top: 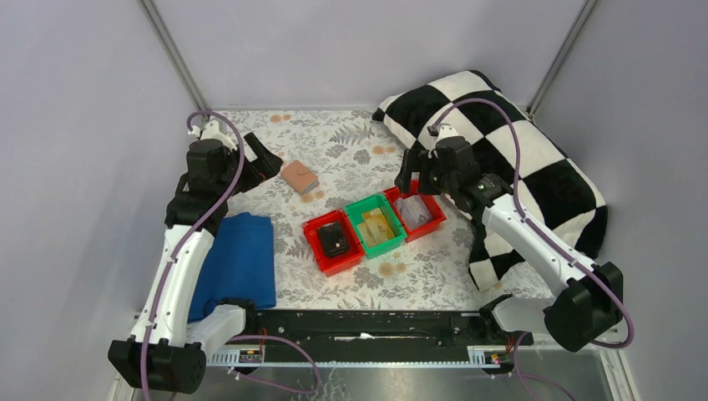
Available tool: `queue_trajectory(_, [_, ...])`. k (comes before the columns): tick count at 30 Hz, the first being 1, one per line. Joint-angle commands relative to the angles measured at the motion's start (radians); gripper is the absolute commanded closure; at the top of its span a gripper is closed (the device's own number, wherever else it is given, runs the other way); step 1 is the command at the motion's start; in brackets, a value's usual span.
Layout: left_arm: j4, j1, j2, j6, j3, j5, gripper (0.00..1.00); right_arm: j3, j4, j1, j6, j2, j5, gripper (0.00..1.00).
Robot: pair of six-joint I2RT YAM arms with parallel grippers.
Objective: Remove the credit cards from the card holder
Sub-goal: Move the card holder to the center of the board.
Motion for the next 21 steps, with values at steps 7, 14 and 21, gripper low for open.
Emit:
queue_trajectory(7, [0.088, 0.002, -0.034, 0.015, -0.023, 0.042, 0.01, -0.014, 0.048, 0.006, -0.013, -0.043, -0.003, 0.0])
queue_trajectory(14, [0.093, 0.002, -0.028, 0.018, -0.027, 0.059, 0.01, -0.025, 0.048, 0.006, -0.018, -0.053, -0.003, 0.0])
queue_trajectory(21, [0.03, -0.001, 0.035, 0.031, -0.027, 0.042, 0.01, -0.017, 0.045, 0.006, -0.013, -0.042, -0.002, 0.0])
